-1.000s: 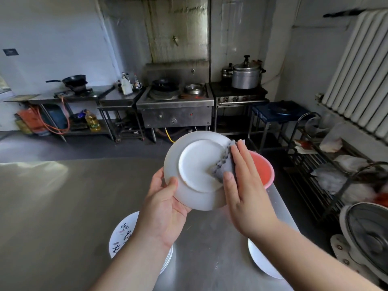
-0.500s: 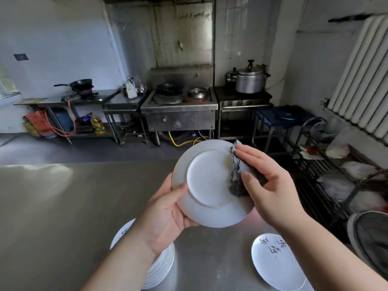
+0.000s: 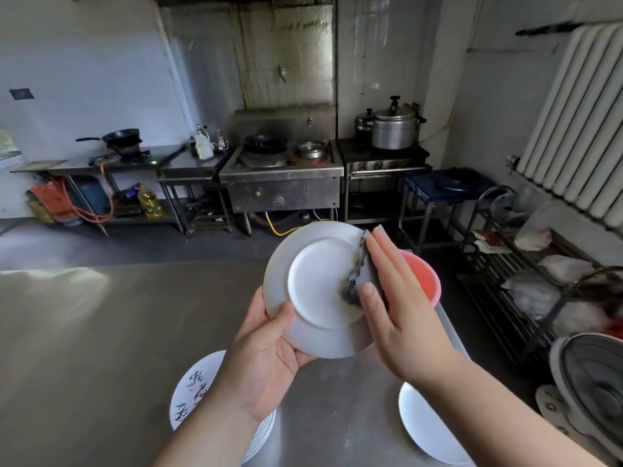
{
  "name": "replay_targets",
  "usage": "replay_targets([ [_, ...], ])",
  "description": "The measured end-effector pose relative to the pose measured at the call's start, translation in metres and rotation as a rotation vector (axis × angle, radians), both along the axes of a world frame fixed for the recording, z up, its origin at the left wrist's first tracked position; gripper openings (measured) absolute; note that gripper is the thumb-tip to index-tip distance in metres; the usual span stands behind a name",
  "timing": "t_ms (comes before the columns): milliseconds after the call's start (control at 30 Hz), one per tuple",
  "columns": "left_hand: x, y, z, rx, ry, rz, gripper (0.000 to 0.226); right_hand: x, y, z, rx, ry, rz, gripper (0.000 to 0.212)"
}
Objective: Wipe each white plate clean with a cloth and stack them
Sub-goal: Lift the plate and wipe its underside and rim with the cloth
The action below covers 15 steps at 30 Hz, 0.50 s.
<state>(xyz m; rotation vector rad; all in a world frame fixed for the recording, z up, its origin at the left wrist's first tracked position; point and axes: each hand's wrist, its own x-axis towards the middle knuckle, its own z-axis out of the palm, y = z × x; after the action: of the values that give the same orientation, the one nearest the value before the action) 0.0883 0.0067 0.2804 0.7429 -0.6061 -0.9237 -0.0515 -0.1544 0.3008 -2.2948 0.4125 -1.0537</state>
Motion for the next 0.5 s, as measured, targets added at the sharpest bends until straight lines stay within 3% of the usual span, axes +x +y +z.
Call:
replay_targets([
  [167,-0.013,-0.007,-0.003,-0.026,0.022,0.005,0.048,-0.006,0.052,-0.049,0.088,-0.148,-0.028,0.070],
  [267,-0.010,-0.005,-0.003,0.026,-0.045,-0.056,0.059,-0.008,0.023,-0.033,0.132,-0.210,-0.062,0.061],
  [367,0.003,-0.001,0.010,0.072,0.065,-0.109,0.058,-0.006,-0.013,0.000,0.217,-0.166,0.011,0.052],
  [500,0.012,0.002,0.012,0.170,0.016,-0.039,0.047,-0.008,-0.023,0.009,0.184,-0.083,0.081,0.054],
])
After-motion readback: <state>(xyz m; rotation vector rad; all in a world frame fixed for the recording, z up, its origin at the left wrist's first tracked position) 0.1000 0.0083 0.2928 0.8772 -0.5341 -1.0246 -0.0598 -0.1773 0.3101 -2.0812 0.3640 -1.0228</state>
